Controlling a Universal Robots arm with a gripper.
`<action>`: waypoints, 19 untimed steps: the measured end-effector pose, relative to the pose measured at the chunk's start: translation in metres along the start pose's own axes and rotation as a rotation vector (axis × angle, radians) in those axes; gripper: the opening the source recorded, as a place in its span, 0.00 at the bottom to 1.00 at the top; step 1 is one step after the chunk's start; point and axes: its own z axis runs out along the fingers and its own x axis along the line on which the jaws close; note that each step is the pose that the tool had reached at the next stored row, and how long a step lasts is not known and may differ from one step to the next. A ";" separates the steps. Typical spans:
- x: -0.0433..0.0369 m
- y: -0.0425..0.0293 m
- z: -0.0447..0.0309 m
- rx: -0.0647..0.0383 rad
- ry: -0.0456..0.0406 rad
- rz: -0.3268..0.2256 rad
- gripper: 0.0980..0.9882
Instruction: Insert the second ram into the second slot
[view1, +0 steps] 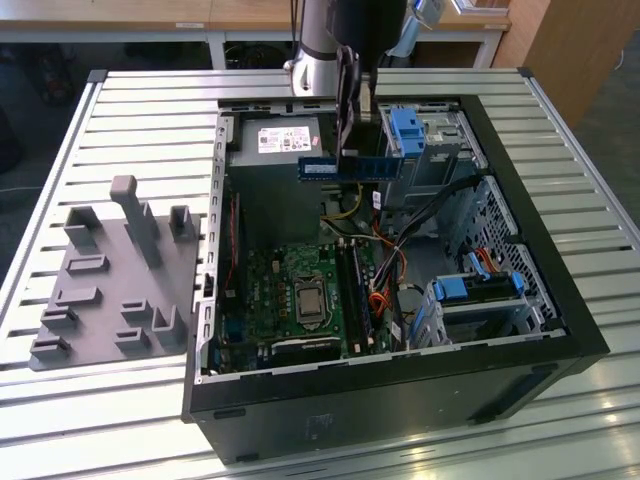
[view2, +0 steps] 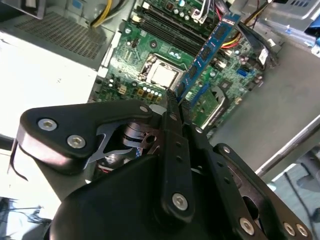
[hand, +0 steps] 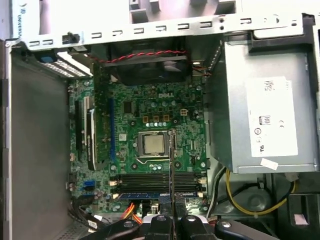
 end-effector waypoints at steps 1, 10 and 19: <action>0.0000 0.0000 0.0001 -0.001 -0.0083 0.007 0.04; -0.0003 -0.0001 0.0029 -0.007 -0.0348 0.073 0.04; -0.0005 -0.0002 0.0046 -0.018 -0.0408 0.212 0.04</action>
